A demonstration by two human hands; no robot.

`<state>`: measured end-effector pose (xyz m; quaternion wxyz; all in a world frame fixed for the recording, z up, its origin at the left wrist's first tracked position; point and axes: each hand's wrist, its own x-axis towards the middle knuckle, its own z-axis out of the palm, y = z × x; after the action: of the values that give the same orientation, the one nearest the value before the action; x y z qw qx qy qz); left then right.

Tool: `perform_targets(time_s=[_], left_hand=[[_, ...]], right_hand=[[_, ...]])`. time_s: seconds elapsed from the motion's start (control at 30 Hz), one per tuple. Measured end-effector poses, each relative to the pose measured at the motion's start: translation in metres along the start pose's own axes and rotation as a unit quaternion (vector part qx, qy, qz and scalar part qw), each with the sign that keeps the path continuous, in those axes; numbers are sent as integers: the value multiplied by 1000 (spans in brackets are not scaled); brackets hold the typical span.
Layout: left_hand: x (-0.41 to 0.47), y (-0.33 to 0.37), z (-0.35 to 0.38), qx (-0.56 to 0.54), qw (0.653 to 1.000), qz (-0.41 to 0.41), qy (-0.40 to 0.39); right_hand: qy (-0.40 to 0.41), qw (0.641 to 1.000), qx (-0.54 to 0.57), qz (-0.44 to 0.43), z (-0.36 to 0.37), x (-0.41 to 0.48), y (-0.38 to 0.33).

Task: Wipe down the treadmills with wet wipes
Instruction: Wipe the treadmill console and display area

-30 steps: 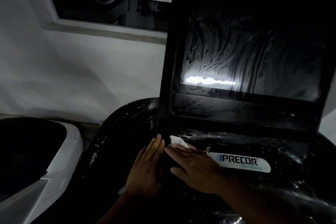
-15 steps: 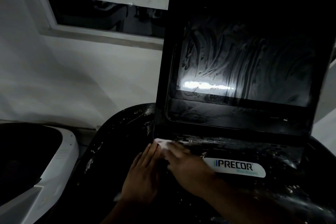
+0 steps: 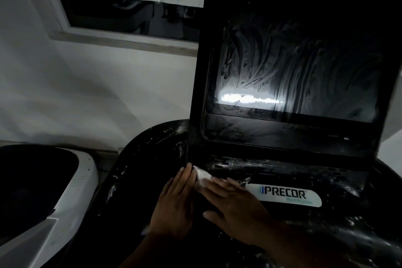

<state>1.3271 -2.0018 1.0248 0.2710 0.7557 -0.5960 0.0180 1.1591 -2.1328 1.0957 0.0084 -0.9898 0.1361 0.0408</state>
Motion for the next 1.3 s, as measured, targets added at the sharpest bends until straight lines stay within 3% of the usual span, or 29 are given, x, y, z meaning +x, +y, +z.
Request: perform_targets(time_s=[0.13,0.2,0.33,0.5,0.67,0.8,0.97,1.1,1.3], left_hand=[[2,4,-2,-13,1000,-7,14],[1,1,-1,-8,1000,-4,12],[-1,-3,0,-2,1000,7,-11],[0,5,-4,-5,1000,-9,17],[-1,1,1,-10,1000,-9,24],[-2,-3,9,2,1000,-9,22],[-2,-2,8,-21,999,-20,38],[-1,1,2,5,1000,-12,24],[3,9,-1,26,999,14,42]], right_hand=[[68,992,-53,91,-6,-24,36],[77,990,-19,115,-1,-7,22],[71,997,1,32,8,-4,2],[77,993,-69,61,-1,-12,32],[76,996,-34,9,4,44,-1],[47,996,-57,-58,8,29,3],[85,995,-42,3,4,46,3],[66,996,-40,-48,8,21,1],[96,990,-77,71,-14,-1,35]])
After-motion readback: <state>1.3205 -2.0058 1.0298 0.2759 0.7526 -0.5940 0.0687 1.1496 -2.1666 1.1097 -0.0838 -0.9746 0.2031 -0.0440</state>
